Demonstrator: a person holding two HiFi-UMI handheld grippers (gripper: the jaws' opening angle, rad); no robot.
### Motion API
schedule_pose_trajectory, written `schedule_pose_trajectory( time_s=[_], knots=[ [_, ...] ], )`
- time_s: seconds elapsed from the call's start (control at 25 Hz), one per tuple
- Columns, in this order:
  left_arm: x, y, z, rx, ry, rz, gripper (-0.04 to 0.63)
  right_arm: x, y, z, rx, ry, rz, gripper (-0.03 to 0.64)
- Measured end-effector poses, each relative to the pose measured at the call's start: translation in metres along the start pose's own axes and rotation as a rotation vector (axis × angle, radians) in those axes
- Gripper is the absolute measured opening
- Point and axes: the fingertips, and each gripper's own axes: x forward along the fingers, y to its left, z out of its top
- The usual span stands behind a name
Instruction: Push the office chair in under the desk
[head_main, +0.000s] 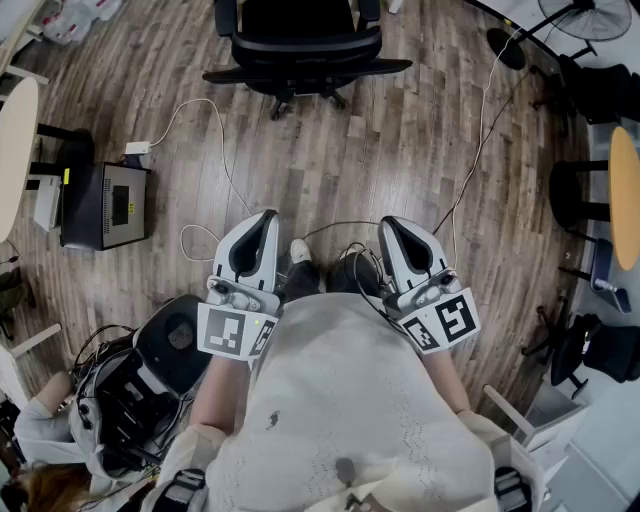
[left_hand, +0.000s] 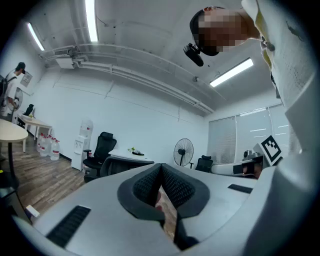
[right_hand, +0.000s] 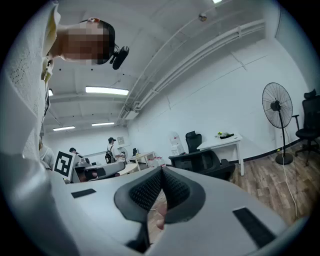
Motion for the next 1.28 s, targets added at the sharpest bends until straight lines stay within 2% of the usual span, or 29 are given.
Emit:
schedule_pose_trajectory(
  time_s=[0.16, 0.28, 0.48, 0.76, 0.96, 1.12, 1.16, 1.24, 1.28],
  knots=[
    [-0.035, -0.052, 0.006, 0.019, -0.002, 0.002, 0.021, -0.047, 0.028, 0.006, -0.013, -0.007, 0.033, 0.006],
    [-0.056, -0.089, 0.005, -0.004, -0.014, 0.018, 0.021, -0.081, 0.039, 0.006, -0.049, 0.010, 0.072, 0.006],
    [-0.065, -0.144, -0.003, 0.031, -0.013, 0.041, 0.021, -0.131, 0.020, 0.006, -0.052, 0.018, 0.092, 0.006],
    [-0.085, -0.188, -0.015, 0.016, -0.020, 0.106, 0.021, -0.184, 0.011, 0.001, -0.047, 0.014, 0.113, 0.006],
    [-0.092, -0.205, -0.004, 0.045, -0.060, 0.164, 0.023, -0.206, -0.001, 0.007, -0.082, 0.002, 0.110, 0.008],
    [-0.101, -0.199, 0.000, 0.073, -0.070, 0.219, 0.026, -0.205, -0.002, 0.014, -0.123, -0.010, 0.128, 0.009],
    [-0.103, -0.196, -0.001, 0.077, -0.068, 0.234, 0.042, -0.203, -0.002, 0.013, -0.125, -0.006, 0.142, 0.024],
    [-0.104, -0.185, -0.001, 0.081, -0.065, 0.262, 0.097, -0.193, 0.000, 0.011, -0.124, 0.011, 0.172, 0.110],
    [-0.104, -0.179, -0.001, 0.083, -0.064, 0.274, 0.106, -0.187, -0.001, 0.010, -0.126, 0.017, 0.180, 0.126]
  ],
)
